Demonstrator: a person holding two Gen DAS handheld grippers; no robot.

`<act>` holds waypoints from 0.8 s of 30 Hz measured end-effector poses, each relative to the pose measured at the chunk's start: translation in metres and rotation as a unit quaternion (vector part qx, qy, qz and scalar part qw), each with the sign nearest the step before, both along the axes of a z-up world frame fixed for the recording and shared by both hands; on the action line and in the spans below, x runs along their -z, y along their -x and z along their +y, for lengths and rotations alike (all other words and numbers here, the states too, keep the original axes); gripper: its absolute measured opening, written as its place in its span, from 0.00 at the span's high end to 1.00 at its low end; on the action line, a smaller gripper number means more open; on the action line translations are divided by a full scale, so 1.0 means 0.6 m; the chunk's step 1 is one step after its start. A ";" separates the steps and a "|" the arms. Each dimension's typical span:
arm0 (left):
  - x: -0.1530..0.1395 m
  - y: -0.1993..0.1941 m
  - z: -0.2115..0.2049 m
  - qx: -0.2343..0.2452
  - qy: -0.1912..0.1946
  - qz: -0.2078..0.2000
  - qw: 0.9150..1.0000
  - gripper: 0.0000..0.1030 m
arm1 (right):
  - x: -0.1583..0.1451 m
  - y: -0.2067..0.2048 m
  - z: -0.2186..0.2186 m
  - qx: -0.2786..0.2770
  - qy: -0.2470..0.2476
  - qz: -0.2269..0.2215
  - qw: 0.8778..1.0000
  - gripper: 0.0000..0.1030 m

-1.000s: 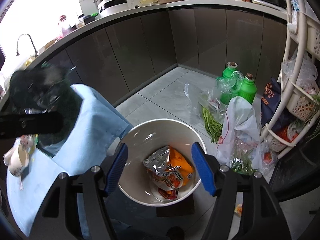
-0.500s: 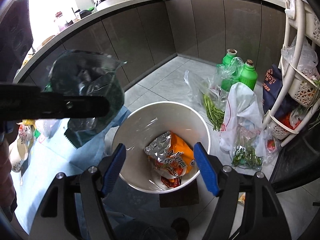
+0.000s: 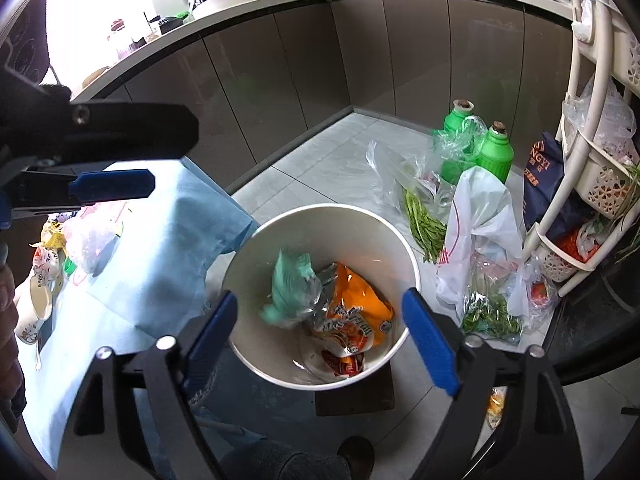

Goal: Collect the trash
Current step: 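Open the right gripper over the bin while the left releases the green wrapper, then move both tools back over the table toward the paper cup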

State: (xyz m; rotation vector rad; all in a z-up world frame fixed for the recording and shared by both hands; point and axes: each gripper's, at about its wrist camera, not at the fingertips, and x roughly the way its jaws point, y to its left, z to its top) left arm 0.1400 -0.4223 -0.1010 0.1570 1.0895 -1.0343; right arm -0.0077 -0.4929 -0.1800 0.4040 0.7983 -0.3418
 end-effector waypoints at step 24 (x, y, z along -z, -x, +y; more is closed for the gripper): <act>-0.177 0.054 0.373 -0.182 0.038 -0.083 0.979 0.08 | -0.169 -0.011 0.179 -0.078 0.008 -0.097 0.992 0.04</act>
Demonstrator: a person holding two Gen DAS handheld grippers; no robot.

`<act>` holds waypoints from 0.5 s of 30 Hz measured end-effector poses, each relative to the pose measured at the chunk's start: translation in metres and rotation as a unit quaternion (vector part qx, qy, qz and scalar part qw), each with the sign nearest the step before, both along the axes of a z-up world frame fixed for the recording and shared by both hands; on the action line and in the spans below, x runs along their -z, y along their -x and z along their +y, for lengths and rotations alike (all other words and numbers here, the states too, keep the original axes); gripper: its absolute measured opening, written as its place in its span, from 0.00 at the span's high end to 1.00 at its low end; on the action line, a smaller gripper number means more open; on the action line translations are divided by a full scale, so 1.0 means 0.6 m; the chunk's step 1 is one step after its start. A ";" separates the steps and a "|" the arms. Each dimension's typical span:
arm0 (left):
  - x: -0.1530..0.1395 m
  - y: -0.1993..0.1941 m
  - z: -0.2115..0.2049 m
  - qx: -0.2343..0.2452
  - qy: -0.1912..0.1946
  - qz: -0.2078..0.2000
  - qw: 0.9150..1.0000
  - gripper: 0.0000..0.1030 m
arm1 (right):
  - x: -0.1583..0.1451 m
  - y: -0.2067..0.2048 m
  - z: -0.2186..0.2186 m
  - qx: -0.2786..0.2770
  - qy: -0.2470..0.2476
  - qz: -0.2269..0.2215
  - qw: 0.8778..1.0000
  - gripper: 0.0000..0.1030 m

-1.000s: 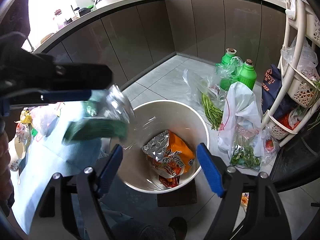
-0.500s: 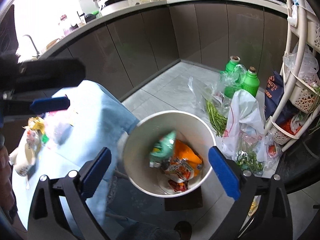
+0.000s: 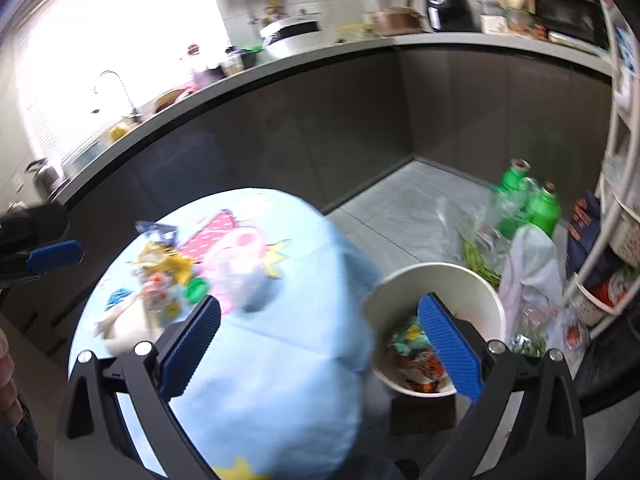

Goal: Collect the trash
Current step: 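Move both tools back over the table toward the paper cup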

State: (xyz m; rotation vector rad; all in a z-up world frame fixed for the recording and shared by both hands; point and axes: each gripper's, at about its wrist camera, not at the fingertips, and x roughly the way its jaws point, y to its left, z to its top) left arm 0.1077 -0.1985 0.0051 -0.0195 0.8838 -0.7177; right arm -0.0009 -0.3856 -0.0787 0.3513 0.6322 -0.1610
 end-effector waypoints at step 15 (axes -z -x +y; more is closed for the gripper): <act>0.055 0.029 0.309 -0.136 0.005 0.031 0.990 0.08 | -0.026 -0.071 0.259 -0.162 0.026 0.025 0.986 0.04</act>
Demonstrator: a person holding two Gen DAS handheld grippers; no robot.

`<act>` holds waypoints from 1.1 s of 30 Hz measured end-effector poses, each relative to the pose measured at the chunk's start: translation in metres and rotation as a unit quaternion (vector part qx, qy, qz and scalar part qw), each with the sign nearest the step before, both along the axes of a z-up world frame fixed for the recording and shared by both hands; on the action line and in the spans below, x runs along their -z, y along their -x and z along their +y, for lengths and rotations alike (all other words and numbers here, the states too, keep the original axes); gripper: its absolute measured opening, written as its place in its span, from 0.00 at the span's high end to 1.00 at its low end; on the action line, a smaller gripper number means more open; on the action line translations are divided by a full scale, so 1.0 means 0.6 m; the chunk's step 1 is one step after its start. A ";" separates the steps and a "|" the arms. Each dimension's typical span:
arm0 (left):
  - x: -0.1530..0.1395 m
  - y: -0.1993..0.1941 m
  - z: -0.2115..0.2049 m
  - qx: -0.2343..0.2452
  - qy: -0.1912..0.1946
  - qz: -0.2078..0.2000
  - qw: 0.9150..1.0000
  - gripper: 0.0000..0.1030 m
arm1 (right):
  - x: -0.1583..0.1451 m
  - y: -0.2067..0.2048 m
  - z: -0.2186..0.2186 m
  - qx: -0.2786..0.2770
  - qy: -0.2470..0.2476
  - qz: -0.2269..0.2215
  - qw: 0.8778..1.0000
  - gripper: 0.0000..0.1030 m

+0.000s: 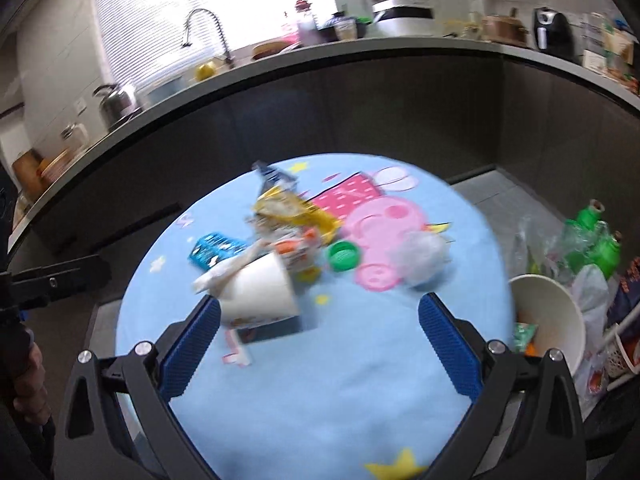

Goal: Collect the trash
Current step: 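Move both tools back over the table toward the paper cup, then grasp the paper cup with the right gripper while the left grasps the white tissue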

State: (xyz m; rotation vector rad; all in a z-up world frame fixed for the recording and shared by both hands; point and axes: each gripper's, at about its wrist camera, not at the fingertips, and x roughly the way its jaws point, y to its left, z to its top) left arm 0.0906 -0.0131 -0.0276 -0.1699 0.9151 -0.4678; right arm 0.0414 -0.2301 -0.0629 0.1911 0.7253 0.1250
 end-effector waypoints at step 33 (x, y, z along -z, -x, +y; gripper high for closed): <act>0.075 -0.059 0.052 -0.014 0.035 0.057 0.998 0.09 | 0.111 -0.093 0.128 -0.104 0.063 0.091 0.988 0.21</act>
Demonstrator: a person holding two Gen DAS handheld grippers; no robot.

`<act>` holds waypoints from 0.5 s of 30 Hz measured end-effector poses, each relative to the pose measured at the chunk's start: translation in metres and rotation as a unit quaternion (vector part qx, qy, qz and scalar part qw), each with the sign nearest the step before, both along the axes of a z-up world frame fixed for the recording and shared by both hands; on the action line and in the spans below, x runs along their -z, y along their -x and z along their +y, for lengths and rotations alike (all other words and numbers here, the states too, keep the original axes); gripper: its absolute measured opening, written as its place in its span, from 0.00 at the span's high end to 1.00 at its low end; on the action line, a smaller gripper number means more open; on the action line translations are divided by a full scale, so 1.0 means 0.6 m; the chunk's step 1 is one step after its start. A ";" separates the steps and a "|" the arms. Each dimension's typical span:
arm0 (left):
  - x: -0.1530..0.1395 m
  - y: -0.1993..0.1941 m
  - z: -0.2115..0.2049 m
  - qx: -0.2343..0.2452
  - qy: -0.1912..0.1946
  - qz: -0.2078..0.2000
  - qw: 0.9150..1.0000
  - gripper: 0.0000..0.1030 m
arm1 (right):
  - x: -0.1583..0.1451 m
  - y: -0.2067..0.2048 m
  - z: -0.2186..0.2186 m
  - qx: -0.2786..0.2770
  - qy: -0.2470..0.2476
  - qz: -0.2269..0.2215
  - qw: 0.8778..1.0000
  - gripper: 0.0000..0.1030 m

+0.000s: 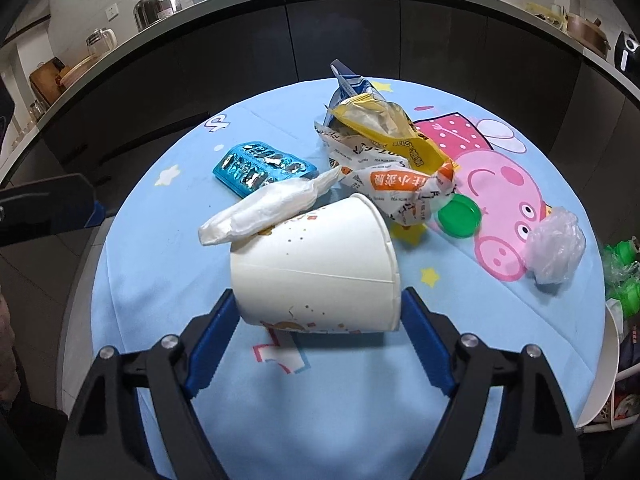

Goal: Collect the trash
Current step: 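Grasp the paper cup with the right gripper while the left grasps the white tissue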

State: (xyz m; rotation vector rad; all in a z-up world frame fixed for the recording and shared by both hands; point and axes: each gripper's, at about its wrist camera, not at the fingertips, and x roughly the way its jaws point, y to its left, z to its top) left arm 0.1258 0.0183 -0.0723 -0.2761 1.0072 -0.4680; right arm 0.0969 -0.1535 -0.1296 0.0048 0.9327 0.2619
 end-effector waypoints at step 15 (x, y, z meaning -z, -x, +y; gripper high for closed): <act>0.106 -0.100 -0.103 0.044 -0.049 0.057 0.996 0.32 | -0.011 0.070 -0.101 0.075 0.008 0.000 0.997 0.21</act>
